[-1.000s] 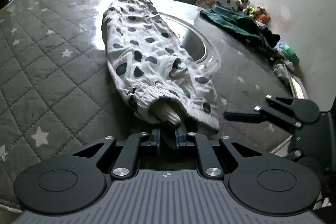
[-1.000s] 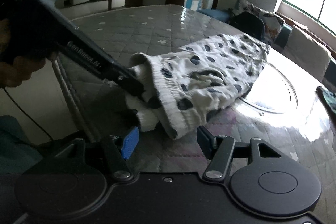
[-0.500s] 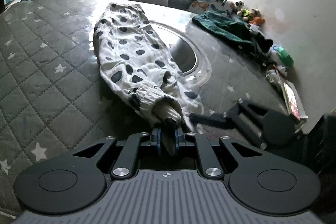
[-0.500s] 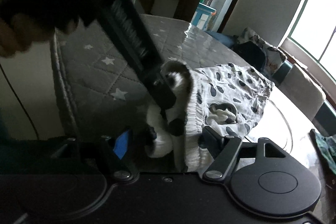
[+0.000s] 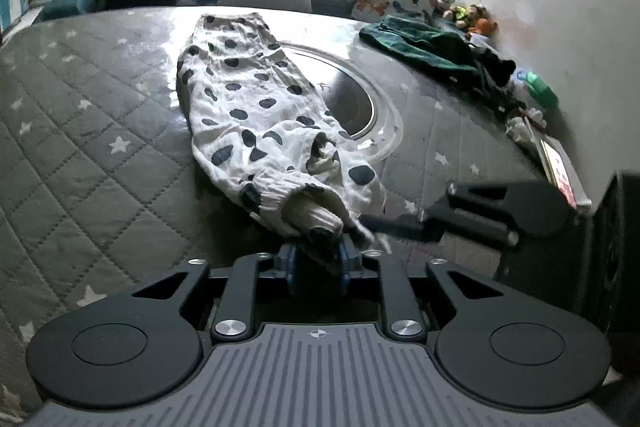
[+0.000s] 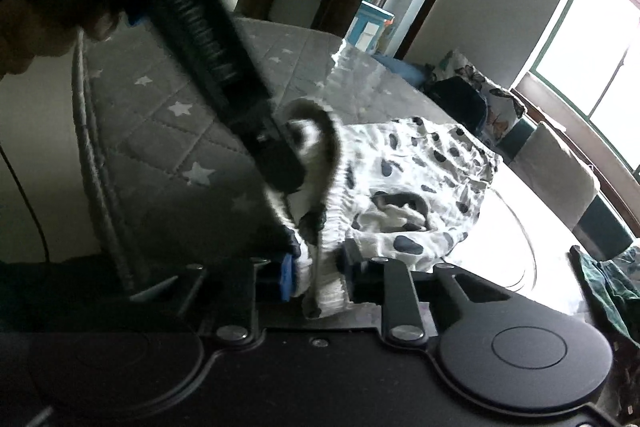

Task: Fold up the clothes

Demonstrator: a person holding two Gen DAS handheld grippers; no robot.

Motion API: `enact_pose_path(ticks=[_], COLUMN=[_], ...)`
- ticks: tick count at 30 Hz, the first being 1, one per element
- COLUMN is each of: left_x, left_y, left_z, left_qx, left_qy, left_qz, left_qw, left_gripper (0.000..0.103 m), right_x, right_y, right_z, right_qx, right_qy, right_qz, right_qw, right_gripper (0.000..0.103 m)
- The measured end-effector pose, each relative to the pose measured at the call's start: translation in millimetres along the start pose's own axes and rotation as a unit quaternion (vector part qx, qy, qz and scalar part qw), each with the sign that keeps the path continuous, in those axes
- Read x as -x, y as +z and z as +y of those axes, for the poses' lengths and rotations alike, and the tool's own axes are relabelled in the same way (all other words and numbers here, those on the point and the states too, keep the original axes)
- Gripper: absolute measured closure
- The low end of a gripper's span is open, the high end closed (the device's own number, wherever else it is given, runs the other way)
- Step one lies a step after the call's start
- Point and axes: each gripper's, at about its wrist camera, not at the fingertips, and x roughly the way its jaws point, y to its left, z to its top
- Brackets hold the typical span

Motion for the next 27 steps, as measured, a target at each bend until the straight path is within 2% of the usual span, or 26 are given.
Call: enact_pose_path(ticks=[4, 12, 16, 19, 21, 27], left_x=[10.8, 14.4, 2.5, -7.6, -13.3, -32.5], left_y=[-10.1, -23.9, -24.1, -22.4, -20.7, -16.2], left_z=[0.8, 2.0, -0.8, -3.9, -4.9, -7.1], left_qx=[-0.035, -0.100, -0.141, -0.188, -0.229, -0.334], left_qy=[0.005, 0.038, 0.060, 0.083, 0.089, 0.079], left_qz=[-0.010, -0.020, -0.021, -0.027, -0.032, -0.029], left_qw=[0.9993, 0.9941, 0.9879, 0.9783, 0.9688, 0.9387], left_gripper=[0.062, 0.046, 0.044, 0.044, 0.041, 0.039], right_x=[0.1, 2.8, 1.3, 2.9, 2.0, -1.5], right_y=[1.2, 4.4, 5.0, 5.0, 5.8, 8.1], right_z=[-6.3, -21.7, -23.9, -20.2, -19.9, -20.5], right_qx=[-0.004, -0.025, -0.028, -0.019, -0.015, -0.007], right_qy=[-0.002, -0.002, 0.000, 0.000, 0.001, 0.007], right_qz=[0.000, -0.002, 0.001, 0.003, 0.005, 0.013], right_qw=[1.000, 1.000, 1.000, 1.000, 1.000, 1.000], right_gripper=[0.077, 0.078, 0.078, 0.078, 0.078, 0.078])
